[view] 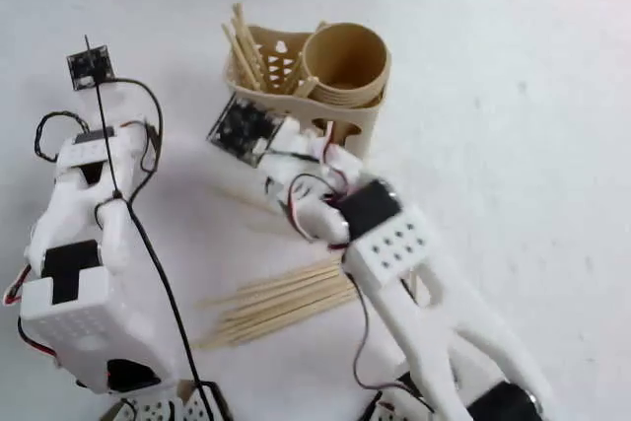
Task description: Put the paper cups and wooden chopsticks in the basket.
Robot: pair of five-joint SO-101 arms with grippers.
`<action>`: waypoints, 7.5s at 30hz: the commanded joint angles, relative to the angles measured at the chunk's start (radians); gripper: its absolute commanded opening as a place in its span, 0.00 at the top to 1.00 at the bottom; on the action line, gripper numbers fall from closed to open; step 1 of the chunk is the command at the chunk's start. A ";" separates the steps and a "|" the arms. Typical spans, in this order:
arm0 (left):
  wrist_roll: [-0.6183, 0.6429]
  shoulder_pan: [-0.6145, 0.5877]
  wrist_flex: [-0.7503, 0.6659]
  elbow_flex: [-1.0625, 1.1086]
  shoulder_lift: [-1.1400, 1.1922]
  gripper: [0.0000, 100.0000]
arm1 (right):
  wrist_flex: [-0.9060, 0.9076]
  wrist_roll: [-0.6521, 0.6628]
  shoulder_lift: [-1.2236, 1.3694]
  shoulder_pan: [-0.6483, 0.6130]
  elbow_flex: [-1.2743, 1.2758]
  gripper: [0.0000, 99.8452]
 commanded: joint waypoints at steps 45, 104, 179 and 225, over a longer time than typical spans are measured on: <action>-0.014 0.008 -0.037 -0.054 -0.004 0.88 | -0.341 -0.376 0.561 0.101 -0.806 0.77; -0.014 0.005 -0.064 -0.044 -0.004 0.88 | 0.019 0.077 0.325 0.038 -0.028 0.98; -0.014 0.007 -0.069 -0.032 -0.005 0.89 | -0.366 -0.198 0.337 -0.047 -0.985 0.98; -0.074 0.010 0.552 -0.402 -0.012 0.88 | 0.717 -0.087 0.013 0.438 -0.503 0.98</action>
